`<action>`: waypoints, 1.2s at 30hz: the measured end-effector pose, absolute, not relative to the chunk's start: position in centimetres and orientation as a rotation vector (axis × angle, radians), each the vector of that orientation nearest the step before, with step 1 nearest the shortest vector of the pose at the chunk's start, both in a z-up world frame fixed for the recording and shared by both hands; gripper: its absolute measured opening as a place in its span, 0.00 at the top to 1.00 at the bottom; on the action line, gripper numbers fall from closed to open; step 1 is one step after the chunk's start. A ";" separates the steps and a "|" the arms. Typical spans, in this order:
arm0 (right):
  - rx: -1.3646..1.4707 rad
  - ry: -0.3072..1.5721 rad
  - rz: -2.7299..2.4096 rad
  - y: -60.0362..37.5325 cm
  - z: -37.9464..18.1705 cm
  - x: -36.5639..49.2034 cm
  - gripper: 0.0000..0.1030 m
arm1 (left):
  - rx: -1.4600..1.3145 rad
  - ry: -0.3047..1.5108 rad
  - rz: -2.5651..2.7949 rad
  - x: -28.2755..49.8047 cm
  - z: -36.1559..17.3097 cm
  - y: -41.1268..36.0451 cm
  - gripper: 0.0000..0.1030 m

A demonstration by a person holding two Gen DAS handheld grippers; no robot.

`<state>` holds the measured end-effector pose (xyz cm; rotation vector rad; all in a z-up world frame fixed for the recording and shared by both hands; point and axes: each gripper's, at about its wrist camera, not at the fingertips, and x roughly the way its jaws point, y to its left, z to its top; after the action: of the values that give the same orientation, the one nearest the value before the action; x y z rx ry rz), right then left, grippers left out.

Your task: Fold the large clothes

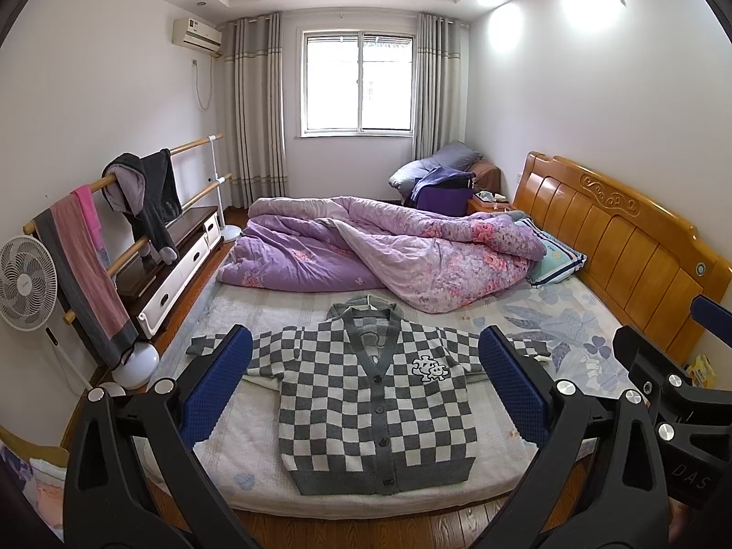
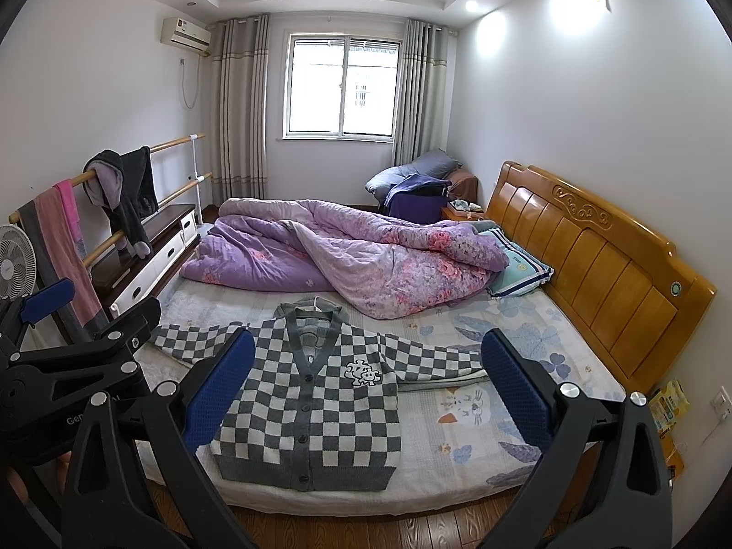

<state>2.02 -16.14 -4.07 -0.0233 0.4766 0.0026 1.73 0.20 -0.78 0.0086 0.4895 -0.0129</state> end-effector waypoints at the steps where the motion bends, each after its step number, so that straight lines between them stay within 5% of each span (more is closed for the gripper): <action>1: -0.023 0.477 0.002 -16.2 -4.2 2.1 0.07 | 0.009 0.487 -0.012 1.6 -0.8 0.2 0.04; 23: -0.021 0.536 -0.005 -14.1 -6.7 4.4 0.07 | 0.017 0.528 -0.013 4.1 -4.8 2.3 0.04; 36: -0.023 0.643 0.084 -13.3 -10.6 14.0 0.07 | 0.014 0.635 0.063 12.4 -9.2 2.6 0.04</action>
<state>14.05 -13.28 -10.59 -0.0228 0.6435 0.0842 12.39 2.58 -9.18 0.0145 0.6354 0.0632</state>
